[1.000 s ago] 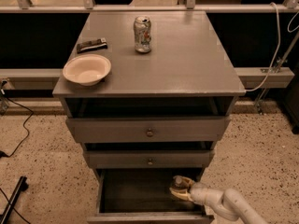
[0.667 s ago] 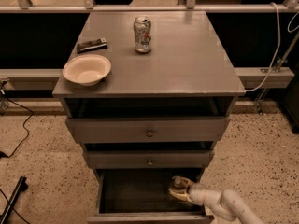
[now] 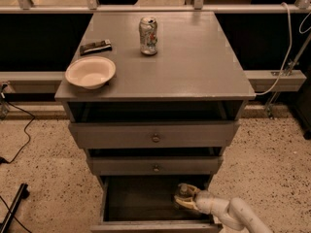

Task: Place water bottle into bottom drawer

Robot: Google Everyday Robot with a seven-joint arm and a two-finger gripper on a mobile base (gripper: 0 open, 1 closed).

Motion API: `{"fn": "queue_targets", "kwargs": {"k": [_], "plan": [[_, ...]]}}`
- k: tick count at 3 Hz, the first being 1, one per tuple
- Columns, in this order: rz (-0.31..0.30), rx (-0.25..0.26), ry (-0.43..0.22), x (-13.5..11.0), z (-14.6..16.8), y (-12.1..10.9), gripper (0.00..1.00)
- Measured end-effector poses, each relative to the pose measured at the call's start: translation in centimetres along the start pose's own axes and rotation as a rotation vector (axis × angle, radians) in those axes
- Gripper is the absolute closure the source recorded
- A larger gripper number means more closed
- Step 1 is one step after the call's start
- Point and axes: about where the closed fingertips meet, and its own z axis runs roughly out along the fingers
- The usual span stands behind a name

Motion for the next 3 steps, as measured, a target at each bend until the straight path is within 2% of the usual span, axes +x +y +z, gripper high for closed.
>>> {"fn": "queue_targets", "kwargs": {"k": [1,2,3], "plan": [[0.001,-0.004,-0.002,-0.02,0.23,0.12,0.28],[0.003,-0.009,-0.005,-0.06,0.59,0.30,0.00],[0.003,-0.009,-0.005,-0.06,0.59,0.30,0.00]]}}
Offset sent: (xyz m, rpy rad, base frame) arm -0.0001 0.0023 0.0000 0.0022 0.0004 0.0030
